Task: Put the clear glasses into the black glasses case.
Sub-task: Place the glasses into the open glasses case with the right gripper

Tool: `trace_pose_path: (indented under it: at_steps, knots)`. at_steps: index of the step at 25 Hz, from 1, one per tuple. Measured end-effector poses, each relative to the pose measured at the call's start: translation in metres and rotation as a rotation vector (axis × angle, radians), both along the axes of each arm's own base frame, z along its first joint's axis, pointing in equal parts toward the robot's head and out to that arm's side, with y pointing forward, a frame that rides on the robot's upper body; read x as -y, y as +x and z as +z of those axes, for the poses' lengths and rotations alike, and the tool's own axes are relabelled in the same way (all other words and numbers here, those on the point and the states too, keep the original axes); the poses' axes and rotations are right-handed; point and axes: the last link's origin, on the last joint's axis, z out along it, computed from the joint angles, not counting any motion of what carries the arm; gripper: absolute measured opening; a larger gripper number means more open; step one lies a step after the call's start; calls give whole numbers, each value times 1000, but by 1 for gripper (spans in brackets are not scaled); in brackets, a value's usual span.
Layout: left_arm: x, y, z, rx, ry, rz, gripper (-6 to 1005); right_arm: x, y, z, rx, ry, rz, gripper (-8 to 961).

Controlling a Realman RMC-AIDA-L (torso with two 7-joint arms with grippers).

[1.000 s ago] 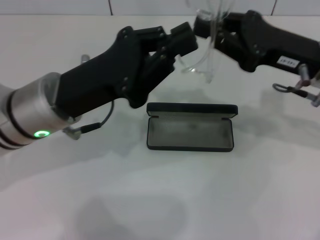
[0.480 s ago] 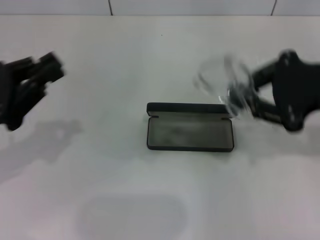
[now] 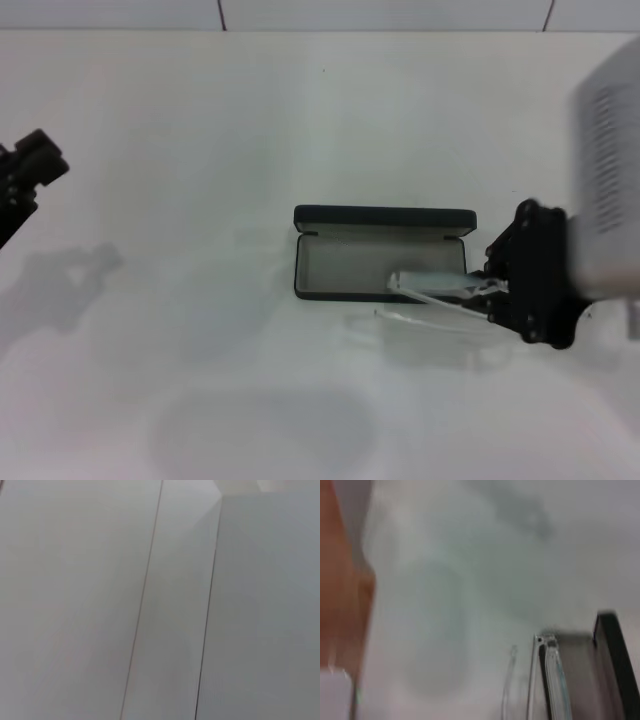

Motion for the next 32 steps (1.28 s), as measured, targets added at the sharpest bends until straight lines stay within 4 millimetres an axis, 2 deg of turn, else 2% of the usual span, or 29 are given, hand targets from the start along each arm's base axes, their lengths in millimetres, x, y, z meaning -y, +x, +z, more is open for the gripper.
trace_pose_path:
  at_steps: [4,10,17,25,32]
  knots:
    - [-7,4,-4,6,-2,-4,139,-2,-5,-25,127,68,51,135]
    - [-9,3,-7,-1,-4,12,139,0,-10,-55,141,115,170,137]
    - [-12,1,0,13,25,36,139,-4,-2,-88,177,190,248,140]
    - [-13,1,1,19,27,38,139,-11,4,-104,161,252,245,143]
    - [-15,1,0,18,30,45,139,-15,7,-108,148,263,248,145]
